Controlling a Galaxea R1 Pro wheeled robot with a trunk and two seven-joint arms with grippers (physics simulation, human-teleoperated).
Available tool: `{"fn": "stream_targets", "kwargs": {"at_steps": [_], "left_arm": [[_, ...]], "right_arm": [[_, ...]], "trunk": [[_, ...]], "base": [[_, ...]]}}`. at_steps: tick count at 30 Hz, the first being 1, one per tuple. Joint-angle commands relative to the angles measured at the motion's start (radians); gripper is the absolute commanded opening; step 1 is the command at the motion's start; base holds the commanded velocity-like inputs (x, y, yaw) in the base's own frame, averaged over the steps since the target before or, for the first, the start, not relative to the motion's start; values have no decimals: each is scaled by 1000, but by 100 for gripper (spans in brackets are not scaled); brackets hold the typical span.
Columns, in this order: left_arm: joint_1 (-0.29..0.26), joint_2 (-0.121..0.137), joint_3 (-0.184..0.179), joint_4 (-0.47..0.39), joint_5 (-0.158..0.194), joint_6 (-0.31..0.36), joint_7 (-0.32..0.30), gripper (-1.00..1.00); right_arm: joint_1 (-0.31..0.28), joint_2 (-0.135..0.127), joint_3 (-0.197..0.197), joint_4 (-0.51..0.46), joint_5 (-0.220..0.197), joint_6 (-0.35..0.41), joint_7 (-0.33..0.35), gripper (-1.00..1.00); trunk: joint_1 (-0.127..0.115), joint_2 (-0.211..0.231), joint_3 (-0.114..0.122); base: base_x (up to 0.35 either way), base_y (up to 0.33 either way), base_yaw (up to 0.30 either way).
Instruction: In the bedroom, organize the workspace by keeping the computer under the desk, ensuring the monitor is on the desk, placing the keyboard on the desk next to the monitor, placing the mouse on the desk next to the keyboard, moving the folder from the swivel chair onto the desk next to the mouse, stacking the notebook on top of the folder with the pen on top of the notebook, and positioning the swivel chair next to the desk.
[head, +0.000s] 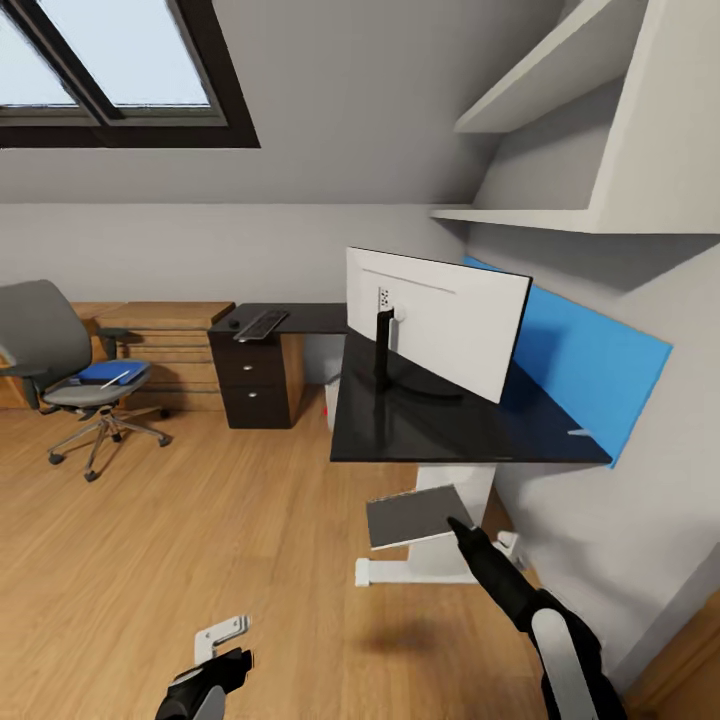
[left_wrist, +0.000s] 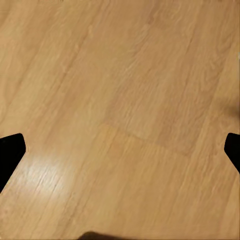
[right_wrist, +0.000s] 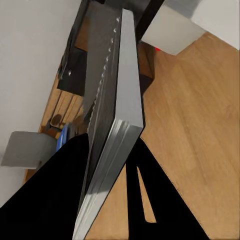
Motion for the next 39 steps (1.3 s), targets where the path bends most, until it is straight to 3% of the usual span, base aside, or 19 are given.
{"fn": "stream_targets", "kwargs": {"at_steps": [1,8,15,23,32,39], "left_arm": [[-1,2,-6,-1,8,-7,9,100],[-1,2,-10,-1,9,-72,5,100],[-1,1,-29,0,10,-88,7,100],[-1,1,-32,0,10,-89,5,100],[-1,2,-32,0,10,-89,4,100],[-1,2,-32,1,11,-89,4,100]], "right_arm": [[-1,3,17,-2,-5,-6,-6,-100],[0,1,72,-6,-39,-33,-1,-100],[0,-23,76,20,-46,-36,8,-100],[2,-24,78,22,-48,-37,10,-100],[3,-24,77,25,-49,-37,79,-100],[3,-23,78,26,-51,-35,84,-100]], "trunk": [[0,-1,-1],[0,-1,-1],[0,-1,-1],[0,-1,-1],[0,-1,-1],[0,-1,-1]], "base": [[-102,311,0],[-101,314,0],[-56,320,0],[-3,326,0],[0,332,0],[29,335,0]]}}
